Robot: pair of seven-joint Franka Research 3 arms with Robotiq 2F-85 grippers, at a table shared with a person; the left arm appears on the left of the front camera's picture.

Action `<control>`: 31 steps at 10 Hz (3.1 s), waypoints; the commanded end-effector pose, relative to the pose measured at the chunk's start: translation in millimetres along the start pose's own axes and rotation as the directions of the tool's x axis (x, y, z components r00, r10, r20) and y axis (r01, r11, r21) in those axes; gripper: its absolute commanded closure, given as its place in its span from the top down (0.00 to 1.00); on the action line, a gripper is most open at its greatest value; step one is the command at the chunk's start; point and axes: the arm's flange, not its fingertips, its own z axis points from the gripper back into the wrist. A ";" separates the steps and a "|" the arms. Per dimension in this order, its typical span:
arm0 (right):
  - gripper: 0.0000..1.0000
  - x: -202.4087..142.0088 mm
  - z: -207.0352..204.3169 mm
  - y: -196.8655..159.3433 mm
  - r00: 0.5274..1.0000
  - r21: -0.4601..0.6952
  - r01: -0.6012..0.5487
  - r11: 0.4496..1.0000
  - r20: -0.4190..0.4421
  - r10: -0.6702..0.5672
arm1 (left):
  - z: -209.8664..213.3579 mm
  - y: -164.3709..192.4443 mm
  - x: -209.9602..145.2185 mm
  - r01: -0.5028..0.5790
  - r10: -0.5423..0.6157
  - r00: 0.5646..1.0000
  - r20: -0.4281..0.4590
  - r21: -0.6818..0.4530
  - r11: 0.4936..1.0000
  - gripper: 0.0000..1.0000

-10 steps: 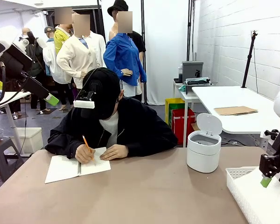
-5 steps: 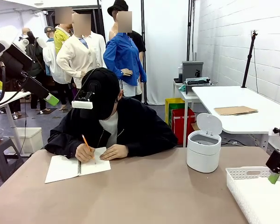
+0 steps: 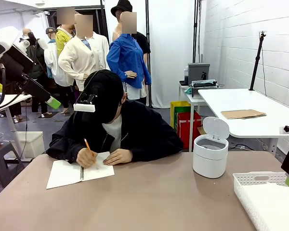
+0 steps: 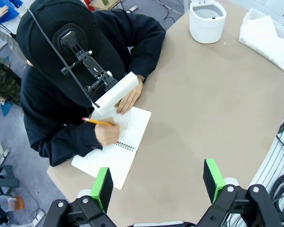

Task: Sort the paper based on its condition.
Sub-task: If a person hands you a paper, place it in the Organizing basket , and if it's crumpled, put it in the Trash can.

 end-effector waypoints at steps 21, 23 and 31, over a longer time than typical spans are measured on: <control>1.00 103.6 170.0 299.1 0.423 -0.188 -0.834 0.519 0.386 0.820 | -0.2 -1.7 0.1 -0.012 0.012 1.000 -0.005 0.009 1.000 1.00; 1.00 100.0 160.8 303.2 0.450 -0.069 -0.838 0.541 0.474 0.757 | -0.2 -1.7 0.1 -0.012 0.012 1.000 -0.005 0.009 1.000 1.00; 1.00 37.7 128.5 281.5 0.399 -0.051 -0.839 0.543 0.620 0.675 | -0.2 -1.7 0.1 -0.012 0.012 1.000 -0.005 0.009 1.000 1.00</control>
